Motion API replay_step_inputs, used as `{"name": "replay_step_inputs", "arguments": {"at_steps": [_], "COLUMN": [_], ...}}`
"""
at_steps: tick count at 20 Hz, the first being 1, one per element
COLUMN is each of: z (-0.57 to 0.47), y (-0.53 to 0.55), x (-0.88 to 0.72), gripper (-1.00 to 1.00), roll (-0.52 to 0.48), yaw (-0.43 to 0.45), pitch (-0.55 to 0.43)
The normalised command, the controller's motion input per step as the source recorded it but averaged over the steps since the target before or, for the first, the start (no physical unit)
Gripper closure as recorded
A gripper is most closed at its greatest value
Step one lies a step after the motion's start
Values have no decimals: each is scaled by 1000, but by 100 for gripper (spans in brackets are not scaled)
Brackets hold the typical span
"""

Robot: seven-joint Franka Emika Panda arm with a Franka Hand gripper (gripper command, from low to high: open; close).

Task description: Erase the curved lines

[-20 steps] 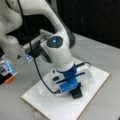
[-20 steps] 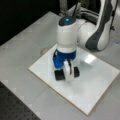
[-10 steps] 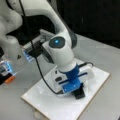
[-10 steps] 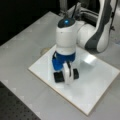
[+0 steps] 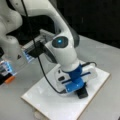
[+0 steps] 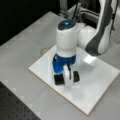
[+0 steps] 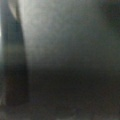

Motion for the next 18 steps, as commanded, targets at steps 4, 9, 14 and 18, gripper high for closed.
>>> {"name": "replay_step_inputs", "arguments": {"at_steps": [4,9,14,18], "z": [-326,-262,-15,179], "y": [202,202,163,89], "x": [345,253,21,-133], "gripper": [100,100,100,100], "roll": [88,84,42,-8], "yaw": [-190,-190,-177,-120], "pitch": [68,107,232,308]}}
